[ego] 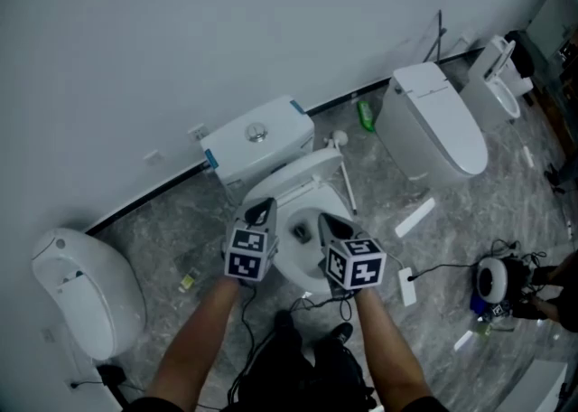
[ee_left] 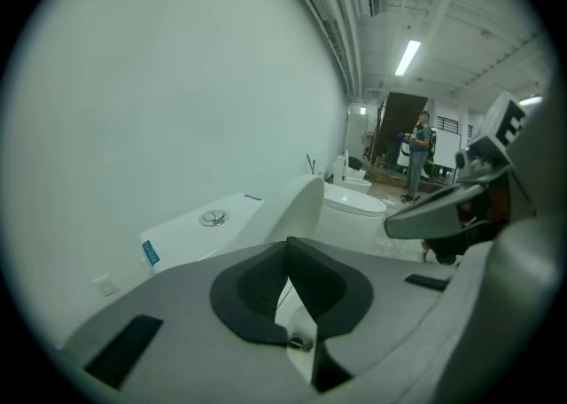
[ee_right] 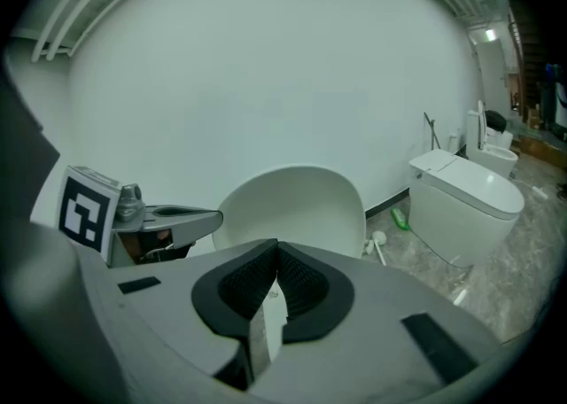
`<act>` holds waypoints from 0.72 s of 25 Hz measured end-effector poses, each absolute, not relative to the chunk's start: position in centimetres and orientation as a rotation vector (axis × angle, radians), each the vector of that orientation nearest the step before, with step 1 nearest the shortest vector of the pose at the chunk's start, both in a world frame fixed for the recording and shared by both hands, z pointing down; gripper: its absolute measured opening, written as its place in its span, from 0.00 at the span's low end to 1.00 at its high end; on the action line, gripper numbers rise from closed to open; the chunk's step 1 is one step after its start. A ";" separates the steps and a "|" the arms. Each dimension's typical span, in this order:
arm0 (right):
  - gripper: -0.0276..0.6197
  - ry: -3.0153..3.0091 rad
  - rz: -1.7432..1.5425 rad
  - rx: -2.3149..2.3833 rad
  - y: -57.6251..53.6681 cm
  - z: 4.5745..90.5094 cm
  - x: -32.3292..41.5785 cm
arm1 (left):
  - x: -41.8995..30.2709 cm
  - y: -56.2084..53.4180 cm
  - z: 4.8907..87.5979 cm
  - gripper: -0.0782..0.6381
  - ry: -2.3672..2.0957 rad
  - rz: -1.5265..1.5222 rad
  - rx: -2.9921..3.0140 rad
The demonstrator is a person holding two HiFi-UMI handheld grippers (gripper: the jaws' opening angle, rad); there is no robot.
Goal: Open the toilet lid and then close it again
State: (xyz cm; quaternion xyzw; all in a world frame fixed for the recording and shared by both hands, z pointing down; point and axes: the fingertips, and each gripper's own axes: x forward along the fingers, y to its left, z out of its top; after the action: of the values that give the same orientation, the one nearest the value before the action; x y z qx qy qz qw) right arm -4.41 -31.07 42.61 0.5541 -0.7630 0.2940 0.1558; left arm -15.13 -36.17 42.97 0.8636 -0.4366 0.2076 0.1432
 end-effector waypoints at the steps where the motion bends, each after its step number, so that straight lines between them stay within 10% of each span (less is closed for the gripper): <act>1: 0.06 -2.192 0.841 1.572 -31.7 42.8 -4.8 | -15.2 -35.8 42.8 0.12 -1.258 0.596 2.493; 18: 0.06 -2.217 0.752 1.431 -36.9 43.7 -10.7 | -19.5 -41.2 43.5 0.12 -1.267 0.689 2.468</act>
State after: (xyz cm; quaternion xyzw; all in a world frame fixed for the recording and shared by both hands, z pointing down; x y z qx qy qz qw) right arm -10.73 -36.91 43.69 0.5113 -0.7921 0.2686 0.1974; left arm -19.52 -41.20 43.47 0.8548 -0.4387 0.2386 0.1413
